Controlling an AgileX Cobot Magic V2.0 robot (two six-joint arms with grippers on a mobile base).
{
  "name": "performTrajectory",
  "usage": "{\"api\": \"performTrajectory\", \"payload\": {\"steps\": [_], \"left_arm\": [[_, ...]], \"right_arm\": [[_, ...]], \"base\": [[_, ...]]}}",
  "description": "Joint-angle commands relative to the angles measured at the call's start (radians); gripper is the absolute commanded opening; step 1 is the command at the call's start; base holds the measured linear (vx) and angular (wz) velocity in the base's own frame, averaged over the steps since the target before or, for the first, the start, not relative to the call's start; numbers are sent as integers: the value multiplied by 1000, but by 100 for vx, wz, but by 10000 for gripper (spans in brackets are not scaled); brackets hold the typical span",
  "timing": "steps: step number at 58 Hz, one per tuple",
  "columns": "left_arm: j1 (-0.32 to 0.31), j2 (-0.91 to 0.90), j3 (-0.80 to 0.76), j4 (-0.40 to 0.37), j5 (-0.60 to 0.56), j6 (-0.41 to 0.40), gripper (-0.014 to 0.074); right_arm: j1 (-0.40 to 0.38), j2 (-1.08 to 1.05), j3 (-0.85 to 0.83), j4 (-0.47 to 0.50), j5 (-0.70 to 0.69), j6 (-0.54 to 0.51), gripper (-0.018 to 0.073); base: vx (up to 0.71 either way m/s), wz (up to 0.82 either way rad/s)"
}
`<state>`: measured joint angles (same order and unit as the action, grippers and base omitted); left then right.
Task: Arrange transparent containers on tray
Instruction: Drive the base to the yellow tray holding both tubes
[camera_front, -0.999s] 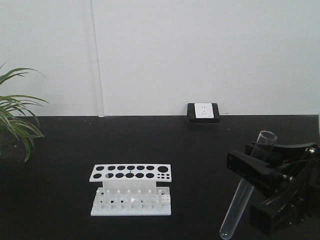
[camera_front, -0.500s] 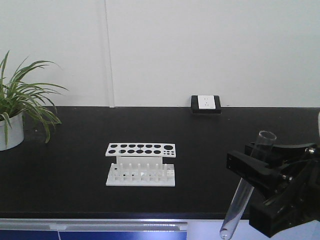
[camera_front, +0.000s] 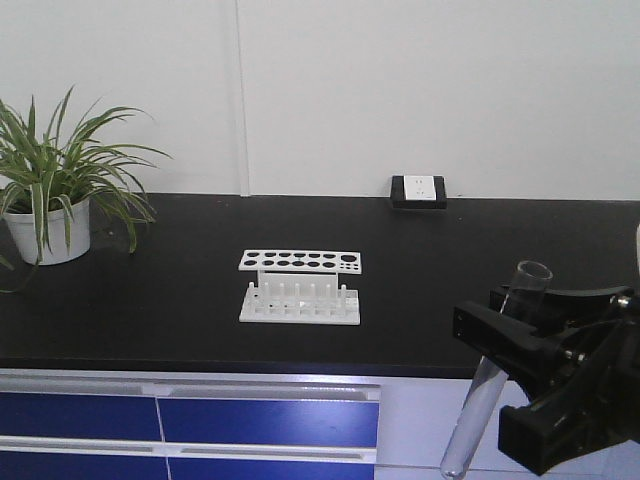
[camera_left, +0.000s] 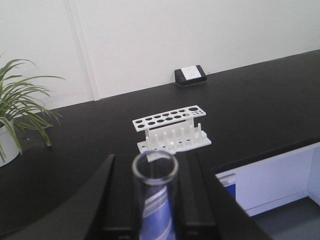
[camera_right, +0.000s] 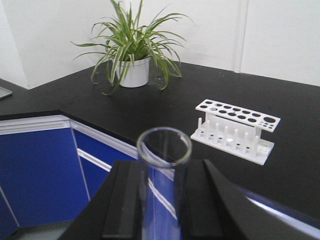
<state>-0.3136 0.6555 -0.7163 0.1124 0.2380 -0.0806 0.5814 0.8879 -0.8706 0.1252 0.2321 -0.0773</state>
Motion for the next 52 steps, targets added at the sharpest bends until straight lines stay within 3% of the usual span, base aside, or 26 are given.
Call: {"api": "performTrajectory", "payload": {"steps": [1,52], "left_arm": [[-6,-3,-35,0,-80,-5,100],[-6,-3,-35,2,-80,-5,100]], "right_arm": [[-3,-10,-32,2,-86,-5,81],[-3,-10,-32,2,-86,-5,81]], "base": [[-25,6],[-23,3]]}}
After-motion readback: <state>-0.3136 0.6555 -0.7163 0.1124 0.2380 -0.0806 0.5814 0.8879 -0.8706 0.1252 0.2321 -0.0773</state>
